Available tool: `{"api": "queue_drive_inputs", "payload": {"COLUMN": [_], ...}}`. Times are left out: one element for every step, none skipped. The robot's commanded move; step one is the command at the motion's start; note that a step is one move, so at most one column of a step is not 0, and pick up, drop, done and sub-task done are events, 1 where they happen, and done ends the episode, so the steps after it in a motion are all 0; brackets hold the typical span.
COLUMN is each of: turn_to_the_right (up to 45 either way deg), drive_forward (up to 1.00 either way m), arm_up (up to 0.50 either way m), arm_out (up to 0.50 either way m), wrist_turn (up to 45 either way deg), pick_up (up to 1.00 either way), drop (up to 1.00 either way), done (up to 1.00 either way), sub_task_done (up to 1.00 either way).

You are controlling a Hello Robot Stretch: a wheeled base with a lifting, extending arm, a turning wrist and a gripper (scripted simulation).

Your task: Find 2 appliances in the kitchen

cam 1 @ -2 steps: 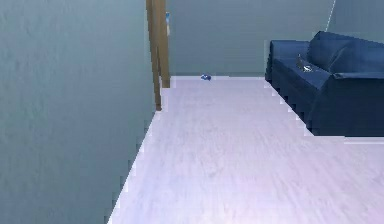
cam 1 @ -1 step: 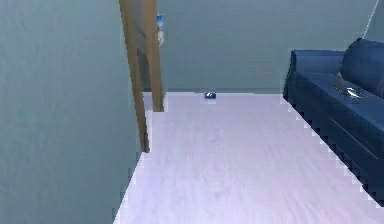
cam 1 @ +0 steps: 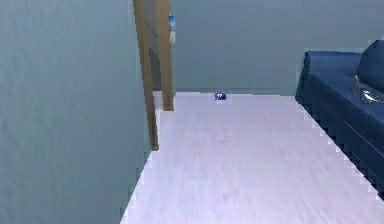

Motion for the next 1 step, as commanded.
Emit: {"api": "queue_drive_inputs", "payload": {"turn_to_the_right": [0.0], "drive_forward": [1.00], "arm_up": [0.00], "arm_out": [0.00], "wrist_turn": [0.0], "pick_up": [0.00], "drop": [0.00], "done": [0.00], "sub_task_done": [0.00]}}
